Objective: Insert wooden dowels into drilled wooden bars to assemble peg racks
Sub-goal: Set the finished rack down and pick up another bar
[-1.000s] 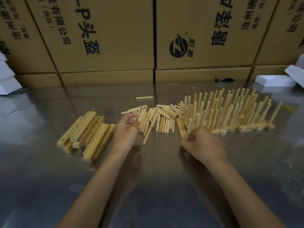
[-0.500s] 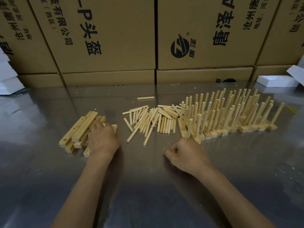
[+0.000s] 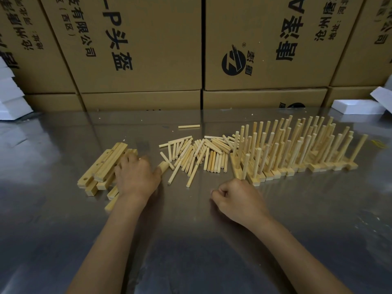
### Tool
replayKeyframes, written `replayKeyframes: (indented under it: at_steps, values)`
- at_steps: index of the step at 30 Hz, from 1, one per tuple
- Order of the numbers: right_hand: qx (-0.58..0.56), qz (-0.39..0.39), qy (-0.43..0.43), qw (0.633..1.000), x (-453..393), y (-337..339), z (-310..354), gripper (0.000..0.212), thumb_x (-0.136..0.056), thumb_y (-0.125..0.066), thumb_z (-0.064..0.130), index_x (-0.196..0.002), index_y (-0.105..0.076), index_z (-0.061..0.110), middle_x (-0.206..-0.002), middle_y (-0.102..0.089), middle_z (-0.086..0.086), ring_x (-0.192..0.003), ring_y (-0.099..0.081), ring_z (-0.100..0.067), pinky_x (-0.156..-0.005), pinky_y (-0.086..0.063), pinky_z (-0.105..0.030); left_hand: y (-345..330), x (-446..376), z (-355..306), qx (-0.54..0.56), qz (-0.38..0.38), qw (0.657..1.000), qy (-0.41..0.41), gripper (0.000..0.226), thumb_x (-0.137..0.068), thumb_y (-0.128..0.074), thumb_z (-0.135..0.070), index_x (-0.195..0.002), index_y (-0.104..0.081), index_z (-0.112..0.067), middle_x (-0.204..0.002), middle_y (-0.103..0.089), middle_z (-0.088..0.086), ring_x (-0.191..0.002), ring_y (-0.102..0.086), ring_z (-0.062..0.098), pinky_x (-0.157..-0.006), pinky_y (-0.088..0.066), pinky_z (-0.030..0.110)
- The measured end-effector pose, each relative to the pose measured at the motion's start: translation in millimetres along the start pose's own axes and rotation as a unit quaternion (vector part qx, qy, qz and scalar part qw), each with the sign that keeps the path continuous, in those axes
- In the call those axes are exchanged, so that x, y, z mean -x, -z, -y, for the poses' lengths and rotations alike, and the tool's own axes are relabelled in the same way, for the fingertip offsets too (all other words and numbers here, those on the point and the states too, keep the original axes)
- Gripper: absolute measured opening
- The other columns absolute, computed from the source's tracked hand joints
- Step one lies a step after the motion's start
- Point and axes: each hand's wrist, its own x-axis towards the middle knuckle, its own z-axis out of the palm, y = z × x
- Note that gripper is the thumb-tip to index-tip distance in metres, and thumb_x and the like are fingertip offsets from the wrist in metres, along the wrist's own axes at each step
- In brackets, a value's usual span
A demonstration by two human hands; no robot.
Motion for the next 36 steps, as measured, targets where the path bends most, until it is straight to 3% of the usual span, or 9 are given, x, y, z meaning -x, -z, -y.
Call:
replayKeyframes:
  at_steps: [3, 6, 10, 14, 17, 21, 23, 30, 36]
  values:
    - [-0.013, -0.036, 0.004, 0.999, 1, -3, 2, 0.039, -0.095, -0.053, 0.044, -0.063, -0.057, 0.022, -0.053, -0.056, 0.006, -0.053, -0.054, -0.008, -0.051, -0.032, -0.024, -3, 1, -3, -0.041, 0.014, 0.998, -0.033, 0.049, -0.096, -0.045, -0.055, -0.122, -0.066, -0.018, -0.139, -0.046, 0.01, -0.131, -0.035, 0.03, -0.103, -0.032, 0.045]
    - [-0.023, -0.058, 0.061, 0.996, 3, -6, 8, 0.014, -0.096, -0.052, 0.04, -0.096, -0.063, 0.031, -0.085, -0.061, 0.017, -0.082, -0.055, 0.0, -0.069, -0.043, -0.023, -7, 2, -4, -0.044, 0.007, 0.998, -0.044, 0.043, -0.097, -0.05, -0.05, -0.114, -0.067, -0.014, -0.135, -0.046, 0.01, -0.128, -0.034, 0.03, -0.102, -0.031, 0.043]
    - [-0.018, -0.017, 0.143, 0.989, 2, -15, 14, 0.042, -0.101, -0.042, 0.035, -0.142, -0.045, 0.031, -0.14, -0.046, 0.017, -0.131, -0.033, -0.003, -0.103, -0.029, -0.025, -5, 0, -2, 0.062, -0.084, 0.994, -0.043, 0.035, -0.1, -0.051, -0.034, -0.103, -0.068, -0.003, -0.118, -0.058, 0.018, -0.114, -0.046, 0.034, -0.093, -0.039, 0.044]
    - [-0.006, 0.077, 0.171, 0.982, 0, -26, 22, 0.05, -0.104, -0.032, 0.043, -0.153, -0.025, 0.037, -0.159, -0.023, 0.021, -0.148, -0.009, -0.001, -0.104, -0.011, -0.028, 6, 3, -9, 0.264, -0.125, 0.956, -0.025, 0.027, -0.102, -0.051, -0.029, -0.108, -0.063, -0.006, -0.094, -0.065, 0.007, -0.089, -0.06, 0.026, -0.073, -0.045, 0.037]
    - [0.001, 0.052, 0.174, 0.983, 0, -27, 23, 0.042, -0.099, -0.04, 0.045, -0.138, -0.044, 0.03, -0.139, -0.046, 0.014, -0.133, -0.035, -0.009, -0.101, -0.026, -0.028, 16, 4, -18, 0.448, -0.038, 0.893, 0.027, 0.025, -0.103, -0.05, -0.028, -0.121, -0.061, -0.015, -0.101, -0.062, -0.001, -0.088, -0.058, 0.014, -0.072, -0.039, 0.027]
    - [-0.028, -0.041, 0.132, 0.99, 0, -23, 17, 0.014, -0.095, -0.052, 0.038, -0.104, -0.053, 0.027, -0.101, -0.044, 0.015, -0.093, -0.046, -0.004, -0.077, -0.037, -0.02, 24, 8, -27, 0.707, 0.164, 0.675, 0.131, 0.026, -0.1, -0.043, -0.016, -0.119, -0.06, -0.012, -0.092, -0.064, 0.009, -0.076, -0.058, 0.018, -0.065, -0.046, 0.031]
    - [-0.018, -0.068, 0.1, 0.992, -1, -21, 14, 0.01, -0.093, -0.057, 0.035, -0.096, -0.049, 0.029, -0.095, -0.043, 0.016, -0.086, -0.044, -0.003, -0.069, -0.032, -0.016, 20, 9, -28, 0.751, 0.211, 0.61, 0.138, 0.035, -0.098, -0.037, -0.016, -0.121, -0.061, -0.009, -0.087, -0.06, 0.009, -0.069, -0.054, 0.018, -0.061, -0.045, 0.031]
    - [0.013, -0.063, 0.051, 0.997, -3, -19, 11, 0.01, -0.092, -0.062, 0.031, -0.095, -0.065, 0.021, -0.096, -0.052, 0.008, -0.095, -0.049, -0.01, -0.082, -0.043, -0.026, 15, 7, -27, 0.713, 0.276, 0.636, 0.101, 0.038, -0.101, -0.038, -0.028, -0.124, -0.068, -0.019, -0.073, -0.059, 0.0, -0.052, -0.047, 0.013, -0.043, -0.04, 0.02]
    - [-0.061, -0.089, 0.043, 0.993, -1, -8, 13, 0.01, -0.096, -0.053, 0.018, -0.094, -0.046, 0.025, -0.074, -0.055, 0.008, -0.065, -0.054, -0.012, -0.055, -0.038, -0.028, 17, 12, -29, 0.708, 0.318, 0.626, 0.073, 0.037, -0.102, -0.045, -0.028, -0.122, -0.068, -0.006, -0.072, -0.063, -0.001, -0.05, -0.049, 0.011, -0.042, -0.041, 0.019]
